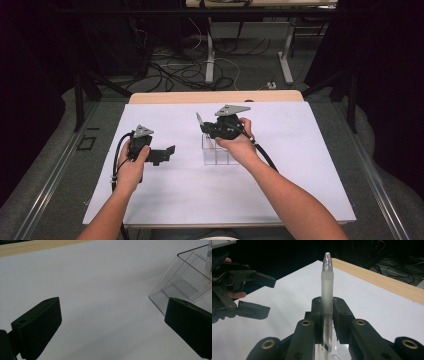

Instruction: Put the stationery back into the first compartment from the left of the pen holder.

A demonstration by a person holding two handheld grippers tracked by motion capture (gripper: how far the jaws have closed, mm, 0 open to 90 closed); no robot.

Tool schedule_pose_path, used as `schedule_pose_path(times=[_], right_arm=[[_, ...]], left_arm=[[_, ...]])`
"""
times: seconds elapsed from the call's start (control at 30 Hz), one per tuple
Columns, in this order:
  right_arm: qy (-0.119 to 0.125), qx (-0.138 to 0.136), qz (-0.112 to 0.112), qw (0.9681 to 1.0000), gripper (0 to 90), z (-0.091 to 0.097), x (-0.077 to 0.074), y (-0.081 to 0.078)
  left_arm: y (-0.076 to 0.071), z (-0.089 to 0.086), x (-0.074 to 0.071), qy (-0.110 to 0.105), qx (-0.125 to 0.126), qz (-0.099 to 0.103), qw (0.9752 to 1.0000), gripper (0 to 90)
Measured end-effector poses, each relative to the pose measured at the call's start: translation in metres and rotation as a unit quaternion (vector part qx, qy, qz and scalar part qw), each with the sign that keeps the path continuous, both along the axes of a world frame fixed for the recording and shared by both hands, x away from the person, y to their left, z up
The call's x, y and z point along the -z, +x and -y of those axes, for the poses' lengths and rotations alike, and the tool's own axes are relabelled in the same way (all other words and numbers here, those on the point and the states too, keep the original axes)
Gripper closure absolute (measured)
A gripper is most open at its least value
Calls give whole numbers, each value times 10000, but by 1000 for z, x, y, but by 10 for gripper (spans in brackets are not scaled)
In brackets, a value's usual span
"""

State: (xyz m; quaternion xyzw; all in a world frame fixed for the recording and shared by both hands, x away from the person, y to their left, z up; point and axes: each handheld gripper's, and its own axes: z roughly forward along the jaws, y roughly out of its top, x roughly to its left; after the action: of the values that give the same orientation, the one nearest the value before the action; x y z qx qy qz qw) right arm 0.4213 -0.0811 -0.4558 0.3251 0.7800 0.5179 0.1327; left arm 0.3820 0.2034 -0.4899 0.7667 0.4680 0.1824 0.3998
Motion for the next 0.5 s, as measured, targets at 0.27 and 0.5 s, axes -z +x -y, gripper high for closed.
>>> schedule_pose_path(times=[0.27, 0.5], right_arm=[[-3, 34, -98, 9999, 797, 0, 6, 2], [4, 36, -238, 9997, 797, 2, 11, 4]], left_arm=[[2, -1, 0, -2, -9, -14, 10000, 8], [2, -3, 1, -23, -41, -3, 10000, 8]])
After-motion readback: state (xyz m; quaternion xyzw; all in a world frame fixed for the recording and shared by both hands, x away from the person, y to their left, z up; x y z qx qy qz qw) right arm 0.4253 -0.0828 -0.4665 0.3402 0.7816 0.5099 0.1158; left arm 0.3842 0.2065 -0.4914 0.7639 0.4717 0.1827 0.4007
